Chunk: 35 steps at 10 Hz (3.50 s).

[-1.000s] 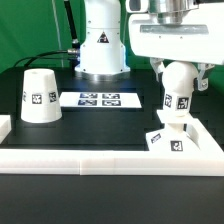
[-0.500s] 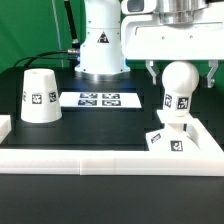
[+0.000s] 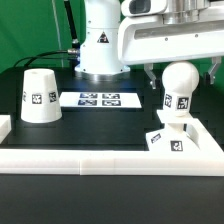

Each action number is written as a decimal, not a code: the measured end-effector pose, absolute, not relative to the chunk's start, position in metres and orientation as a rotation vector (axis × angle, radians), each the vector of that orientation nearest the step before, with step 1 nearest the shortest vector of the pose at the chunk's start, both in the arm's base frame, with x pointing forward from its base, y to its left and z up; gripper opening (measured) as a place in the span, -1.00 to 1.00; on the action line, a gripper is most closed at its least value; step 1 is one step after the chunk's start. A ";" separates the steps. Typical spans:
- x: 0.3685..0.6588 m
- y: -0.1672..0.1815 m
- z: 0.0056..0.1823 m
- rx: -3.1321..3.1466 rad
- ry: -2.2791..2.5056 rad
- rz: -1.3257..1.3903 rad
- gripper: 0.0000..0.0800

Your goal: Assemble lamp

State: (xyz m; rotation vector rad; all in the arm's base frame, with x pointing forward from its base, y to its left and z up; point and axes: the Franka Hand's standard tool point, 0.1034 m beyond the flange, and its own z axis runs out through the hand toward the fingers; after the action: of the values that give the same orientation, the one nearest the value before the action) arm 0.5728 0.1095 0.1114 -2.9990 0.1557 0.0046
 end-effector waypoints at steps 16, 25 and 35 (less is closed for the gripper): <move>0.578 0.097 0.109 -2.697 -1.559 -0.068 0.74; 0.577 0.098 0.109 -3.041 -0.611 -0.062 0.44; 0.575 0.099 0.108 -2.945 0.877 0.007 0.44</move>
Offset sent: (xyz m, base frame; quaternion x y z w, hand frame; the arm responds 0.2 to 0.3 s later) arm 0.0145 -0.0002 0.0084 -0.0233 0.0090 -0.3201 0.9470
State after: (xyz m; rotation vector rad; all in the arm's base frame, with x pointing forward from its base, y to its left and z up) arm 0.5754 0.0990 0.1081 -2.9445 0.8771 0.0072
